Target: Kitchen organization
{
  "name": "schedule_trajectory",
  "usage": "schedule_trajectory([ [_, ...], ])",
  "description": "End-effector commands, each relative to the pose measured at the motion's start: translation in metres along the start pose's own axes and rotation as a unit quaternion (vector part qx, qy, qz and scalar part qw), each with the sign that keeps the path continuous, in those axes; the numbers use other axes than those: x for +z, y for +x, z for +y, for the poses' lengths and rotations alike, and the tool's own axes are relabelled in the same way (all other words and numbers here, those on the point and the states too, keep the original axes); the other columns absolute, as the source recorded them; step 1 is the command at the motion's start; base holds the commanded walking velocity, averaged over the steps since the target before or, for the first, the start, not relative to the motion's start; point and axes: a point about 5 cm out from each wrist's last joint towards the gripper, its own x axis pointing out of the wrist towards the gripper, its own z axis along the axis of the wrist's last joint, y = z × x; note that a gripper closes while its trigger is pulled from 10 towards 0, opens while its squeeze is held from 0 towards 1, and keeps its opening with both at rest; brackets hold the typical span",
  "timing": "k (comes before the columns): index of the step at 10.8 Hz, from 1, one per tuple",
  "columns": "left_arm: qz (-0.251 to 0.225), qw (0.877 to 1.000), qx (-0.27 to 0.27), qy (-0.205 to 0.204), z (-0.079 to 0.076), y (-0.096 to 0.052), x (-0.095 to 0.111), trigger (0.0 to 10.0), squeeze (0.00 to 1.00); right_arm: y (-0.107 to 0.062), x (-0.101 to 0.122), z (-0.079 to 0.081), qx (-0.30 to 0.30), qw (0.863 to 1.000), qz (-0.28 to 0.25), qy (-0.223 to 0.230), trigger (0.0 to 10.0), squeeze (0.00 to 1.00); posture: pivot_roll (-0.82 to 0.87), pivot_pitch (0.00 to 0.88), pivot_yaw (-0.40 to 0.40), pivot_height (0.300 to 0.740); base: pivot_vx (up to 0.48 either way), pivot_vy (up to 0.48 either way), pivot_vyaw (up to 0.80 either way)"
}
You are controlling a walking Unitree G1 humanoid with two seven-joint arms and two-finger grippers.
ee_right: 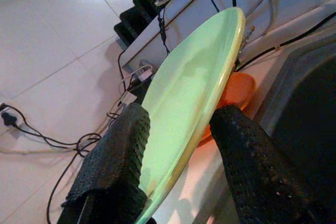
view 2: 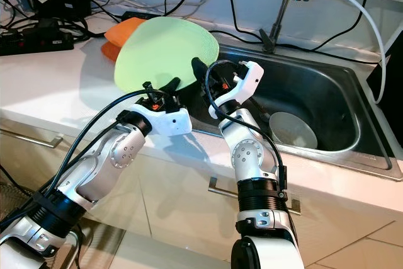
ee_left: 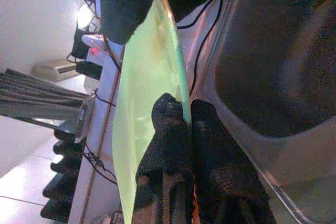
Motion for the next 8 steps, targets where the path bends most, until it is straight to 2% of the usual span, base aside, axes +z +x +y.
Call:
schedule_trajectory([
  [1, -0.027, 0.999, 0.015, 0.009, 0.0086, 0.0022, 0.0101, 10.0, 0.0, -0.0007, 0.0017, -0.004, -0.012, 1.0, 0.0, -0.005, 9.6, 0.0, 0.24, 0.0, -0.053, 0.74, 0.0, 0.0, 0.0],
  [2, -0.031, 0.999, 0.012, 0.011, 0.0075, 0.0014, 0.0103, 10.0, 0.0, -0.0004, 0.0029, -0.0045, -0.015, 1.0, -0.003, -0.007, 1.8, 0.0, 0.24, 0.0, -0.054, 0.74, 0.0, 0.0, 0.0],
  [3, -0.037, 0.999, 0.01, 0.013, 0.0067, 0.0011, 0.0111, 10.0, 0.0, 0.0003, 0.0036, -0.0049, -0.016, 1.0, -0.004, -0.008, 0.0, 0.0, 0.24, 0.0, -0.056, 0.74, 0.0, 0.0, 0.0],
  [8, -0.054, 0.998, 0.007, 0.02, 0.0045, -0.0049, 0.0117, 10.0, 0.0, 0.0014, 0.0046, -0.0058, -0.018, 1.0, -0.006, -0.007, 0.0, 0.0, 0.24, 0.0, -0.059, 0.74, 0.0, 0.0, 0.0],
])
